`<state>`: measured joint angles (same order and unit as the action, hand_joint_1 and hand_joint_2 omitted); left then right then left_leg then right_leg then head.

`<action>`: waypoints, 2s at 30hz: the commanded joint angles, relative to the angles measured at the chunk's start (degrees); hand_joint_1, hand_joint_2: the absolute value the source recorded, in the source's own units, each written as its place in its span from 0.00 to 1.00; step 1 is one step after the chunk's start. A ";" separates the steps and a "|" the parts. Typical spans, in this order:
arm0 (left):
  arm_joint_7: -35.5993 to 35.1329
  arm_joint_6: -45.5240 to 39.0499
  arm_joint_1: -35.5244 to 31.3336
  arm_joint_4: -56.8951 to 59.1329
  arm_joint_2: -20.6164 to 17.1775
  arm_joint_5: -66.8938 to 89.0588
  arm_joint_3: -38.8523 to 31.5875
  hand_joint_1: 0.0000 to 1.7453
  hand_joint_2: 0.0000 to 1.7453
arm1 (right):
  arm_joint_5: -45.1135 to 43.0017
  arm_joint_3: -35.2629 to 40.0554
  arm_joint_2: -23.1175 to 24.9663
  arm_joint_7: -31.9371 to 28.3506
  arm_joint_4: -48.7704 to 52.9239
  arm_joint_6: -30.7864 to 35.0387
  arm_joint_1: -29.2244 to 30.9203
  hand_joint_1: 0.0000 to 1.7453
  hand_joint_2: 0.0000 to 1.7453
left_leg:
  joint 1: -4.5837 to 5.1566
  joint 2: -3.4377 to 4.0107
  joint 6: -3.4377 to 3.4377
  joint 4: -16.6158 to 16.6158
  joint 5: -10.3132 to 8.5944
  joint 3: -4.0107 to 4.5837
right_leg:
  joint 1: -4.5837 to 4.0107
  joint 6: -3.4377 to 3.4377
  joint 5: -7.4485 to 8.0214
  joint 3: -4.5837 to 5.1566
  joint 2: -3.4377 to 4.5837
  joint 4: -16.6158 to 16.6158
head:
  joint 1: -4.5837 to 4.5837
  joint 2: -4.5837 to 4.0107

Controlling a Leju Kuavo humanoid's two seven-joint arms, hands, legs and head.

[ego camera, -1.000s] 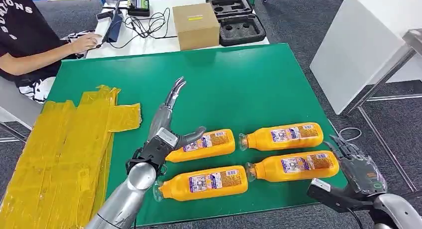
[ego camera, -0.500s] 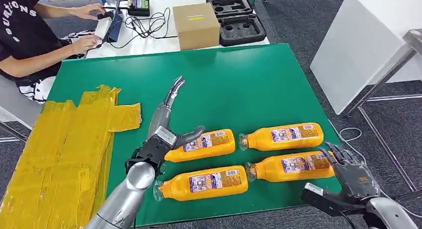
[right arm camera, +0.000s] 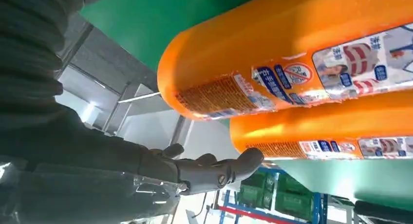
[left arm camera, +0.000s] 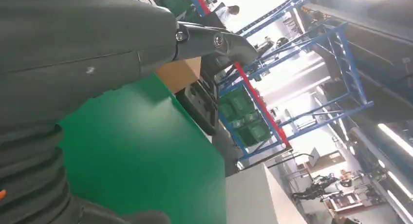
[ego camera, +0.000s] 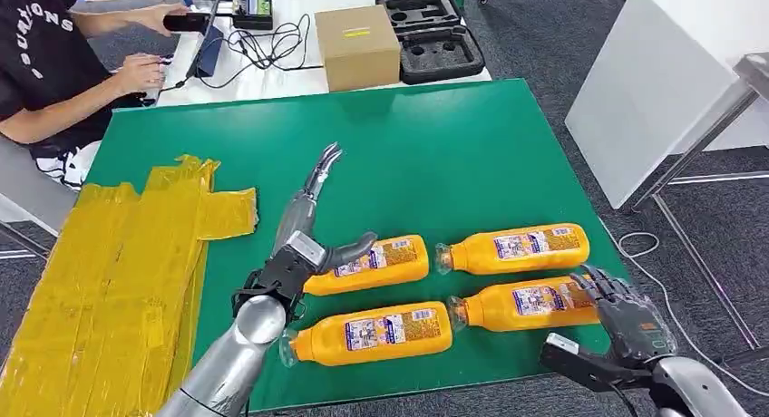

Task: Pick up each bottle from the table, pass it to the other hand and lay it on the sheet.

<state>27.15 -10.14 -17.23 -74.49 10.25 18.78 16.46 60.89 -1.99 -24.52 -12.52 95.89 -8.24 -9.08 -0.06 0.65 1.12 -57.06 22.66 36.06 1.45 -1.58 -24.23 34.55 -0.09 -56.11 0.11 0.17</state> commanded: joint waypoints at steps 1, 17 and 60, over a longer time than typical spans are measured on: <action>0.11 -0.17 -2.09 4.71 -0.73 -0.12 0.54 0.00 1.00 | -0.02 3.56 1.09 -0.15 -5.89 0.15 3.15 0.00 1.00 | -0.12 -0.02 -0.09 0.01 0.13 -0.33 | -0.12 0.14 -0.07 -0.37 0.03 0.12 | 0.00 0.00; 0.46 -0.33 -1.51 5.38 -0.86 -0.67 0.64 0.00 1.00 | 0.06 4.96 -0.01 0.27 -7.43 -0.61 2.80 0.00 1.00 | -0.09 -0.02 -0.08 0.02 0.11 -0.28 | -0.09 0.13 -0.06 -0.31 0.03 0.10 | 0.00 0.00; 1.37 -0.70 -3.17 10.20 -0.21 -3.52 1.50 0.00 1.00 | 0.28 17.64 -3.23 5.90 -24.16 -8.31 15.85 0.00 0.00 | -0.15 -0.16 -0.05 -0.12 0.08 -0.39 | -0.16 0.12 -0.06 -0.56 -0.13 0.18 | 0.00 0.00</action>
<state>28.37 -10.99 -18.21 -68.89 10.45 15.76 16.90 62.23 10.91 -27.06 -7.04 78.05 -14.64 6.46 -0.07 0.67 1.15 -57.22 22.64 35.98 1.43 -1.59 -24.23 34.39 -0.10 -56.11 0.11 0.17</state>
